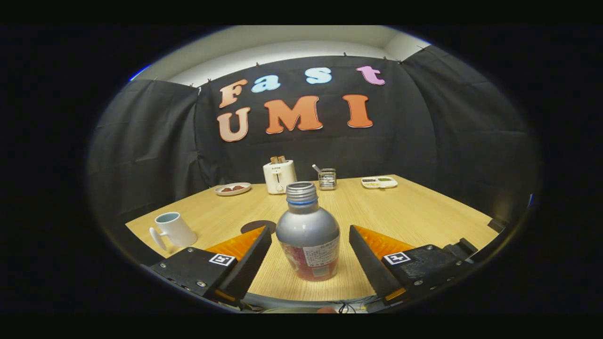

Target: Take the bottle from table, then pour the juice into the cup, finally place the bottle on the coaster

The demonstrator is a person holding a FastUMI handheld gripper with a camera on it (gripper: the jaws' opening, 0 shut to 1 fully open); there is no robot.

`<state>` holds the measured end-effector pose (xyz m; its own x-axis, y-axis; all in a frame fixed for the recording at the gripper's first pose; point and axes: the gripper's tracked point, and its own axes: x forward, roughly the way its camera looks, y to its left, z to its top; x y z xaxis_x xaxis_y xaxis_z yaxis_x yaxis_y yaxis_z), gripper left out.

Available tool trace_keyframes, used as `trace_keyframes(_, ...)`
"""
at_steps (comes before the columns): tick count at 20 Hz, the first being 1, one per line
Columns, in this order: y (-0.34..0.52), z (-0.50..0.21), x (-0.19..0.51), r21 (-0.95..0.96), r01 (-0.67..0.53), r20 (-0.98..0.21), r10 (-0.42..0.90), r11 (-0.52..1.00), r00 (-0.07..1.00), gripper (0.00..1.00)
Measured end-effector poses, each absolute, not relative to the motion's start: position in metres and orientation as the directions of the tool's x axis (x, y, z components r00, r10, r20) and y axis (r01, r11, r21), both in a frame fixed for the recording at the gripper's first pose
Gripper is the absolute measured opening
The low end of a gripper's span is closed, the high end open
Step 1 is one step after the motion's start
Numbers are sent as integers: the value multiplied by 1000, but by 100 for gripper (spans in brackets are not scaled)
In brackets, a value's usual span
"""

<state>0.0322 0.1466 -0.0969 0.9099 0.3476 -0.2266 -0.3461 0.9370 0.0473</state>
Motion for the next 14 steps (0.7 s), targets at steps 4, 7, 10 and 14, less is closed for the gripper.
trace_keyframes(4, 151, -117, 32, 57, -353, -278, 354, 934, 893, 99)
trace_keyframes(7, 152, -129, 33, 57, -350, -308, 350, 935, 885, 99)
trace_keyframes(10, 152, -136, 31, 61, -347, -328, 347, 936, 879, 98)
trace_keyframes(14, 148, -149, 31, 40, -337, -360, 329, 941, 873, 93)
